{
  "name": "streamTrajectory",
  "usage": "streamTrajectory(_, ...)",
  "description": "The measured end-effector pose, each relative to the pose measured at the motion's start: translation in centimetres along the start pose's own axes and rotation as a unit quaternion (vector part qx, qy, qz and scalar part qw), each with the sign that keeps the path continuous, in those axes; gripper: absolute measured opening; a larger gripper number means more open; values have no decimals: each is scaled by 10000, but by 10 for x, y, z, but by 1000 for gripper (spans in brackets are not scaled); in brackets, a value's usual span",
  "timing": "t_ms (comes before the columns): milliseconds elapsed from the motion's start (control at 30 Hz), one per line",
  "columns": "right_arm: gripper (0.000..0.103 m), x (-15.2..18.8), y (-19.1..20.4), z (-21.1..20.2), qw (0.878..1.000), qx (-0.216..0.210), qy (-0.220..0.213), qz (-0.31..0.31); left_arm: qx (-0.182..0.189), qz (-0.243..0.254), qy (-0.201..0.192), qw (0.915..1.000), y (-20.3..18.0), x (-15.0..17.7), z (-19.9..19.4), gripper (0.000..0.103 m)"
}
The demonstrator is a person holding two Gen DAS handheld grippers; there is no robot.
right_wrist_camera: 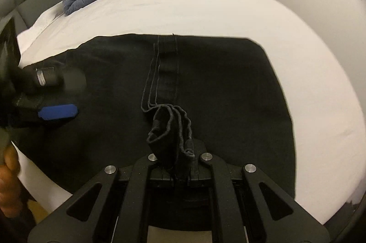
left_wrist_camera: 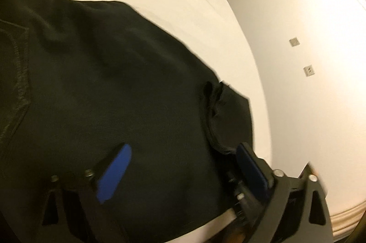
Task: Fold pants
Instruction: 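Bring the left tool to the folded hem and grasp it while the right tool holds it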
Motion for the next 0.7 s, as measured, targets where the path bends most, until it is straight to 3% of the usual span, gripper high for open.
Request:
streamTrajectory(133,6,-11,12,-15,9986,298,-364,-240,239,-74,225,9994,-19,-10,13,101)
streamTrajectory(267,6,-16,21,-39,9950,546,-645,-536,82,91,618,9980,-37,-20,32,102)
streamTrajectory(400,6,-14,27,-46,9932,624,-697,-700,76,144,761,9970,-47,-35,42,102)
streamTrajectory(467,6,-13,28,-49,9931,618,-691,-713,-30,274,867,9958,-51,-41,47,97)
streamTrajectory(500,6,-12,28,-52,9933,589,-701,-707,-103,367,954,9947,-54,-42,51,81)
streamTrajectory(533,6,-12,28,-54,9934,566,-717,-695,-133,441,1075,9931,-56,-43,55,53)
streamTrajectory(600,6,-9,26,-63,9932,540,-752,-710,-219,616,1376,9883,-58,-45,60,20)
streamTrajectory(700,6,-22,39,-58,9932,431,-770,-764,-360,1011,1442,9837,-62,-52,52,13)
Point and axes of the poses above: each gripper's, at about its wrist camera, not at the fingertips, and z roughly the way its jaws point, y to its left, x to its underside, the point moved 4 cm from there along z, roughly the way its jaws point, and after that the axes turned 1 degree about x, right-handed, at the moved point
